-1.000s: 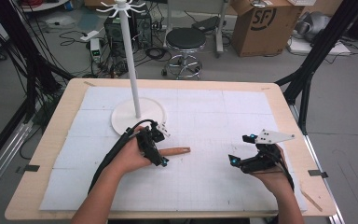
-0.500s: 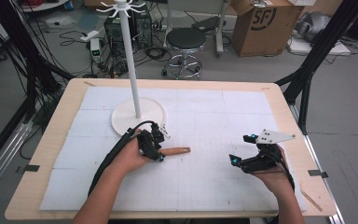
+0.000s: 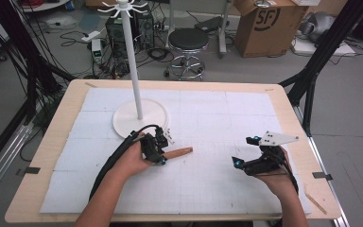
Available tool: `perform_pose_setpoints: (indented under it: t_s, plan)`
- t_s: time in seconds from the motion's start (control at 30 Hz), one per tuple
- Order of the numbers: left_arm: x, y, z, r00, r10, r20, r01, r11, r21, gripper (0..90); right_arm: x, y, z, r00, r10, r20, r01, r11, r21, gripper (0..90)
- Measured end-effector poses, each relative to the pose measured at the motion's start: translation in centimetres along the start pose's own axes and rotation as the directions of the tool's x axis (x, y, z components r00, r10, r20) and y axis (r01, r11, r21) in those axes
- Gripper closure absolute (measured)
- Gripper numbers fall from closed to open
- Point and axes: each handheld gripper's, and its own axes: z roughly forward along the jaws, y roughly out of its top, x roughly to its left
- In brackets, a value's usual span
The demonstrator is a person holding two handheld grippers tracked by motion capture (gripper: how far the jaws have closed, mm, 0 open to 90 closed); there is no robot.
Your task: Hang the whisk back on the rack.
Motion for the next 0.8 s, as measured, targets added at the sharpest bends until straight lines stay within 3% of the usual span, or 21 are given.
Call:
perform_pose_setpoints:
  t_s: [0.13, 0.23, 0.33, 0.5, 0.6, 0.7, 0.8]
  plan:
    - [-0.2, -0.2, -0.7, 1.0000, 0.004, -0.001, -0.004, 0.9998, -0.018, 71.4, 0.0, 0.0, 0.0, 1.0000, -0.001, 0.000, 0.001, 1.000, 0.000, 3.0]
    - [-0.2, -0.3, -1.6, 0.9997, -0.004, 0.023, 0.007, 0.9956, -0.093, 71.5, 0.0, 0.0, -0.1, 1.0000, 0.003, 0.000, -0.003, 1.000, -0.005, 3.0]
    - [-0.2, -0.5, -2.8, 0.9989, -0.020, 0.043, 0.027, 0.9855, -0.167, 71.5, 0.0, 0.0, -0.1, 1.0000, 0.003, 0.001, -0.003, 1.000, -0.008, 3.0]
    - [-0.1, -0.9, -5.3, 0.9980, -0.027, 0.057, 0.041, 0.9620, -0.270, 71.5, 0.0, 0.0, -0.1, 1.0000, 0.004, -0.003, -0.004, 1.000, -0.005, 3.0]
    - [-0.2, -1.2, -6.9, 0.9981, -0.021, 0.057, 0.039, 0.9439, -0.328, 71.5, 0.0, 0.0, -0.1, 1.0000, 0.003, -0.003, -0.003, 1.000, -0.005, 3.0]
    - [-0.2, -1.5, -8.4, 0.9977, -0.026, 0.063, 0.049, 0.9189, -0.391, 71.6, 0.0, 0.0, -0.2, 1.0000, 0.001, 0.000, -0.001, 1.000, -0.008, 3.0]
    - [-0.3, -1.9, -9.6, 0.9968, -0.026, 0.075, 0.058, 0.8878, -0.457, 71.6, 0.0, 0.0, -0.2, 1.0000, 0.001, -0.001, -0.001, 1.000, -0.008, 3.0]
